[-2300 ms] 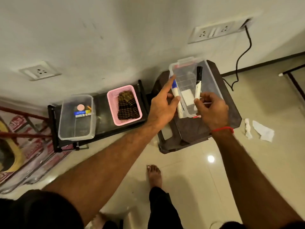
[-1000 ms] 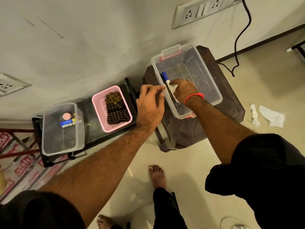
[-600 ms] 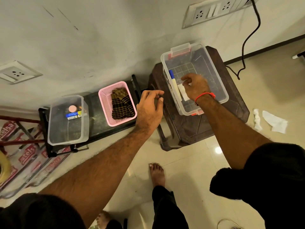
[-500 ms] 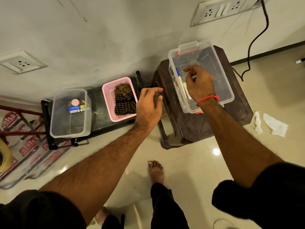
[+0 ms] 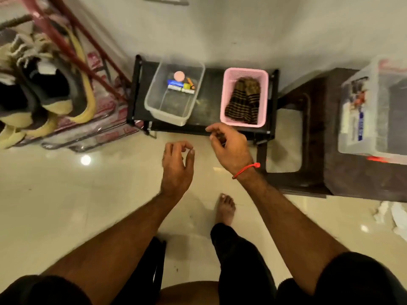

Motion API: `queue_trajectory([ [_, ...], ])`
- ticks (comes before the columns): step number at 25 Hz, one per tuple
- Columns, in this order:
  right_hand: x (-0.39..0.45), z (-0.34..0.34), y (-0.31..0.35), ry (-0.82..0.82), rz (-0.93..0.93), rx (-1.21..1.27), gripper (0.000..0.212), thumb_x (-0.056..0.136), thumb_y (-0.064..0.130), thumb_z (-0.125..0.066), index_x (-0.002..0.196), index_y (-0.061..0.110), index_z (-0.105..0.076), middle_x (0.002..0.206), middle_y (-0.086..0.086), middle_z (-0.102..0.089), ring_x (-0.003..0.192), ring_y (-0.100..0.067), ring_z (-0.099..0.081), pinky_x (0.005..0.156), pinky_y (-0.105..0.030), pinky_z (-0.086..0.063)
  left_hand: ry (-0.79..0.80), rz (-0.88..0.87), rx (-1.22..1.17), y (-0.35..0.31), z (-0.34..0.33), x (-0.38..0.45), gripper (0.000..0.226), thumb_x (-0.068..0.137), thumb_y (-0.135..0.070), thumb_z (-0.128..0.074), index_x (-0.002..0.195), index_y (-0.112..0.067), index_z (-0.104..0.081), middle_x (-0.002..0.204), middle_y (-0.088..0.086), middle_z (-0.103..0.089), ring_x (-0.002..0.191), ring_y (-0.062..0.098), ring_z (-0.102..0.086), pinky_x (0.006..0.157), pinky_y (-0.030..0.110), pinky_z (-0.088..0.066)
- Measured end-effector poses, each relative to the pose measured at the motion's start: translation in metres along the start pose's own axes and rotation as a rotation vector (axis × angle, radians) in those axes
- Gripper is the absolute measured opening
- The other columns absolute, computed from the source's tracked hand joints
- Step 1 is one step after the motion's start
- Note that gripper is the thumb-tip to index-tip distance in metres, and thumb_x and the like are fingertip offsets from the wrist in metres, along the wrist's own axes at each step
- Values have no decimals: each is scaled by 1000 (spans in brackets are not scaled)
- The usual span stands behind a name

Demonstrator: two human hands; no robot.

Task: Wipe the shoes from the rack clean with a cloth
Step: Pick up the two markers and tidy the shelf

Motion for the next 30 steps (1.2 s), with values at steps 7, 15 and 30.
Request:
queue_trajectory([
  [7, -59, -255, 62, 526, 60, -112, 24, 89, 0, -59, 105, 13, -71, 98, -1, -70, 76, -11, -60, 78, -19, -52, -191, 254, 124, 197, 183, -101, 11, 101, -14, -58, 106, -21, -65, 103, -13, -59, 87, 11, -50, 91, 48, -45],
  [15, -182, -488, 95, 1074, 98, -314, 36, 88, -5, -58, 117, 13, -66, 105, -3, -67, 82, -16, -60, 69, 0, -40, -717, 1034, -95, 367, 238, -292, 22, 99, -10, -56, 120, -12, -62, 108, 4, -58, 95, 11, -51, 91, 44, -49],
  [30, -312, -692, -95, 1477, 274, -941, 15, 90, 19, -67, 103, 10, -69, 108, -14, -69, 103, -25, -61, 91, -30, -48, -650, 1740, -591, 540, 87, -415, 22, 100, -20, -60, 119, -9, -62, 111, 14, -69, 103, 29, -66, 84, 33, -53],
])
Point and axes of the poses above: each hand's wrist, its own x-axis towards the middle knuckle, its own z-axis out of the back of the hand, y = z × x, the point moved 3 cm from there along x, towards the middle knuckle
